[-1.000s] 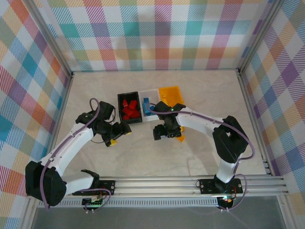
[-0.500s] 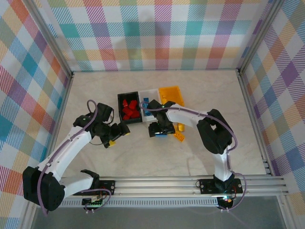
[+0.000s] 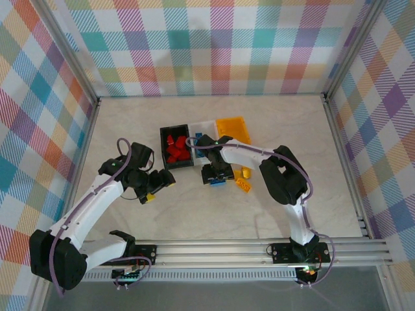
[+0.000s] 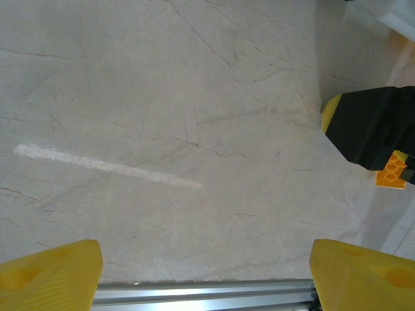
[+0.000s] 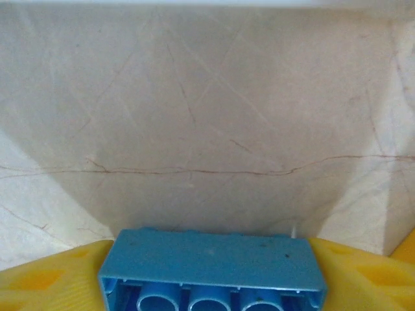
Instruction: Sort the legos into containers by color
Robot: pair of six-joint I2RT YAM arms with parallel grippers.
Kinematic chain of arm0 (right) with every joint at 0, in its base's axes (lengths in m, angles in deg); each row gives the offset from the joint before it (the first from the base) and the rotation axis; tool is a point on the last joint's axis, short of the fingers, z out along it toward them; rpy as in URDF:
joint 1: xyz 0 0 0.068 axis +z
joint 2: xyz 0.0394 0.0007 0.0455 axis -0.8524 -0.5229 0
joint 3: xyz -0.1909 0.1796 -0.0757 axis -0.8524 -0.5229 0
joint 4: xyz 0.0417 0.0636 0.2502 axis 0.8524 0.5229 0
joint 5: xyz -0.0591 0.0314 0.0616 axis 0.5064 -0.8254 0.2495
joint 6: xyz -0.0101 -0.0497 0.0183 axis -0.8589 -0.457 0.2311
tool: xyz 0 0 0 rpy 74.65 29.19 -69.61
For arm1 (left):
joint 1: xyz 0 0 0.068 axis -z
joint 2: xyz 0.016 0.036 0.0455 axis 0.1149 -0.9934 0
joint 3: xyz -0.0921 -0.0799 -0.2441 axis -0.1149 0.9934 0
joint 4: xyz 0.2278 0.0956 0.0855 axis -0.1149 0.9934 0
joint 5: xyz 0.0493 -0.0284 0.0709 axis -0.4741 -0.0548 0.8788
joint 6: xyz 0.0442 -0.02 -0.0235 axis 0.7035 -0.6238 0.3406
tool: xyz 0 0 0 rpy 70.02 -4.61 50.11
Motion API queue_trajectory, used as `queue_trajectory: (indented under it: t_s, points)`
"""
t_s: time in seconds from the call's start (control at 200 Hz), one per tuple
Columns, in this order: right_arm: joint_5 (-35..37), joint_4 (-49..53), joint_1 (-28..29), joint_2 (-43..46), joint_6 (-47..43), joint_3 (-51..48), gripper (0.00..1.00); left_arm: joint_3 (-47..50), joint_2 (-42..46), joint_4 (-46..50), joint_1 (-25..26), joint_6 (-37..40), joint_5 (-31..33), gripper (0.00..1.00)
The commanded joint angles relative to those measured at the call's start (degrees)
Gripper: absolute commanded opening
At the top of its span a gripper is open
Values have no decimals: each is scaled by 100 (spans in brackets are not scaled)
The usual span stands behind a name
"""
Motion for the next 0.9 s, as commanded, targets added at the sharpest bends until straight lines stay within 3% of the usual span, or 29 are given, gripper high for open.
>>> queue_trajectory:
  t_s: [0.0,0.32,0.485,0.895]
  points:
    - [174,143,-27,-78,-16,167,67,53,23,111,41,-59,11,84]
    - [305,379,-43,582,-132,226,62,-8,29,86,41,-56,-2,84]
    - [222,576,-171,754,-176,870,62,-99,-22,118,41,11,10,85]
    - [111,1008,-625,-1089,-519,3799,62,-206,-124,381,32,245,73,85]
